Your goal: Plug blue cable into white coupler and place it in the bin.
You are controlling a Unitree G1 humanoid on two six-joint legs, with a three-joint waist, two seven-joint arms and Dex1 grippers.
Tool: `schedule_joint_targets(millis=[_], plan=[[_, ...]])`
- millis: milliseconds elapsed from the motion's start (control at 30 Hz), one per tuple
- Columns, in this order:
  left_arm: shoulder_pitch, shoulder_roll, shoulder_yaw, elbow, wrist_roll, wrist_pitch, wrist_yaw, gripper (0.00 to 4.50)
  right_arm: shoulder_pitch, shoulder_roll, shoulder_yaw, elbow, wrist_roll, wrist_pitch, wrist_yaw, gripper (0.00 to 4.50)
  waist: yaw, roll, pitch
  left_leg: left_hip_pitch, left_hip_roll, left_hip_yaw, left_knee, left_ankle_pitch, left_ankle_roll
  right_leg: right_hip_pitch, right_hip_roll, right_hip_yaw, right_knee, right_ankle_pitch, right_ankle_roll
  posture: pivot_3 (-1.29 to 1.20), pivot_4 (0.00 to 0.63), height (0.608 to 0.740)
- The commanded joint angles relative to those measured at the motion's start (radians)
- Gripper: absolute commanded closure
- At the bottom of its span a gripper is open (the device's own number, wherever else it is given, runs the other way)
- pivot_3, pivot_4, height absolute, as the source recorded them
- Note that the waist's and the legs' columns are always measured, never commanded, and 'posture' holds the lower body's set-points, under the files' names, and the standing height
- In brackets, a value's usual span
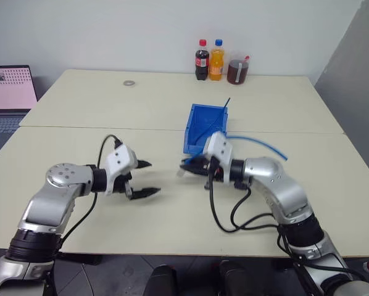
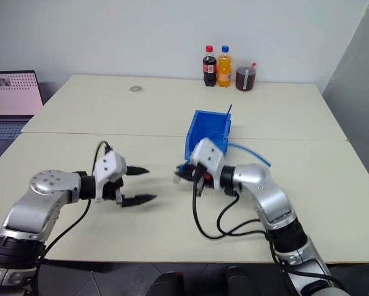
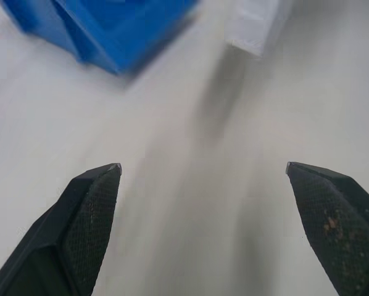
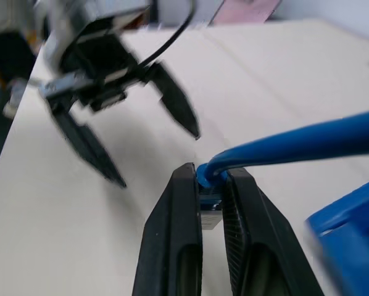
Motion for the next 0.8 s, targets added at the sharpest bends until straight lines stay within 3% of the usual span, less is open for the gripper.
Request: schedule_joint_targets(millis=[33,333,400,533,800], plan=[[-0.092,-0.034,0.003,-0.095,-0.036,0.107,0.089,0.0,-0.156,0.007,-0.138,0.111,0.091,0.086,-0.052,4.33,0.0,-0.001,0.002,0.0,0.0,0.0,0.0,0.0,0.0,0.0,-0.001,0.0,0.0,0.0,0.001,0.0,0.15,0.74],[-0.187,-0.06,-0.089,0.004,0.03,0.003,0.09,0.0,-0.462,-0.005,-0.128,0.79,-0.021,-0.135,-0.081,4.33,-0.007,0.0,0.003,-0.002,-0.002,0.007,-0.002,0.0,0.0,-0.003,0.001,0.002,-0.001,0.003,-0.005,0.0,0.15,0.74],[-0.195,-0.069,-0.101,0.017,0.037,-0.013,0.093,0.0,-0.523,-0.002,-0.124,0.929,-0.046,-0.19,-0.08,3.63,-0.008,0.0,0.004,-0.002,-0.001,0.008,-0.002,0.0,0.0,-0.005,0.002,0.003,-0.001,0.003,-0.006,0.0,0.15,0.74],[-0.209,-0.086,-0.125,0.018,0.048,-0.027,0.097,0.0,-0.657,-0.015,-0.134,1.19,-0.09,-0.276,-0.091,2.74,-0.007,0.0,0.004,-0.006,-0.001,0.01,-0.002,0.0,0.0,-0.009,0.001,0.004,0.0,0.003,-0.006,0.0,0.15,0.74],[-0.214,-0.094,-0.136,0.01,0.057,-0.025,0.108,0.0,-0.765,-0.075,-0.107,1.388,-0.177,-0.378,-0.035,0.86,-0.006,0.0,0.004,-0.009,-0.001,0.01,-0.002,0.0,0.0,-0.01,-0.002,0.004,-0.002,0.003,-0.006,0.0,0.15,0.74]])
